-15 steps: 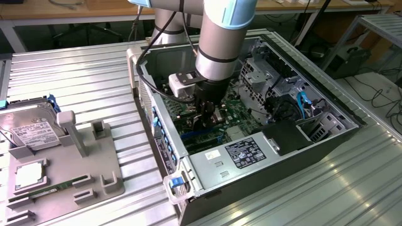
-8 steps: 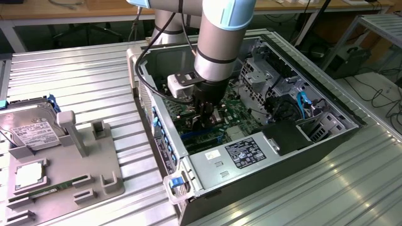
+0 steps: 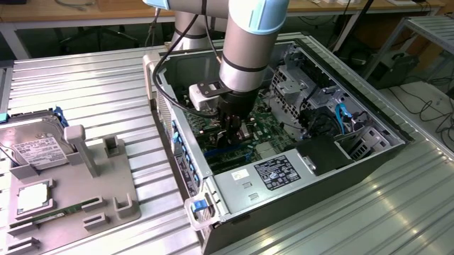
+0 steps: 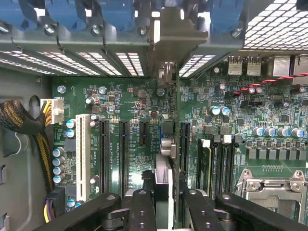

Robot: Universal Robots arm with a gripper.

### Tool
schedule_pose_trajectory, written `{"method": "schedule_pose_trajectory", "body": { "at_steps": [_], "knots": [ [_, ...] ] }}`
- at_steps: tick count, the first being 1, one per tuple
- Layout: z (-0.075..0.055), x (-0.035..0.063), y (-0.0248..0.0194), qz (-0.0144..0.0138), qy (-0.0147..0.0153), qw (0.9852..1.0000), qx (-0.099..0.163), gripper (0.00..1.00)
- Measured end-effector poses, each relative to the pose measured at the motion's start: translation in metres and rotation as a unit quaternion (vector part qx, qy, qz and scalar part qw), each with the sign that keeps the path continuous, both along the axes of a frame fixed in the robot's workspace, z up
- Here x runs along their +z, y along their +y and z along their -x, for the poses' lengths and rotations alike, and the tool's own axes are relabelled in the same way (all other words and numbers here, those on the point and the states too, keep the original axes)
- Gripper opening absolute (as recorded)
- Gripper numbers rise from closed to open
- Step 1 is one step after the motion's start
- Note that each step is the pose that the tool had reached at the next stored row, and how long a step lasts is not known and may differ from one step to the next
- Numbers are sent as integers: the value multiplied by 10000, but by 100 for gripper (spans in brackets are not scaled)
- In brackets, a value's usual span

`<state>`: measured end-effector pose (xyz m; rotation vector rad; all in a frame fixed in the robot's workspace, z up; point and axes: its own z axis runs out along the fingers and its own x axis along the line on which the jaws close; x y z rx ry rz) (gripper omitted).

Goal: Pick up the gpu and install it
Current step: 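Insert the gpu into the slot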

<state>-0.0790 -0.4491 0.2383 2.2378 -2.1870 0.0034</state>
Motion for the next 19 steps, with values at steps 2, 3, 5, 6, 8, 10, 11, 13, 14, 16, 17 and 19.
{"method": "schedule_pose_trajectory", "body": {
  "at_steps": [2, 3, 5, 6, 8, 10, 11, 13, 14, 16, 17, 19],
  "knots": [
    [-3, 21, 0, -2, -2, 10000, 1, 28],
    [-4, 37, 0, 0, 0, 10000, 0, 28],
    [-9, 61, 0, 0, 1, 10000, 0, 28],
    [-9, 61, 0, 0, 1, 10000, 0, 28],
    [-9, 61, 0, 0, 2, 10000, 0, 28],
    [-9, 58, 0, 0, 2, 10000, 0, 28],
    [-10, 58, -1, 0, 2, 10000, -1, 28],
    [-12, 57, -4, 1, 2, 10000, -17, 28],
    [-13, 56, -5, 1, 2, 10000, -31, 28],
    [-13, 56, -6, 3, 4, 10000, -55, 28],
    [-14, 56, -8, 3, 4, 10000, -67, 28],
    [-15, 56, -10, 4, 5, 10000, -86, 28]
  ]
}}
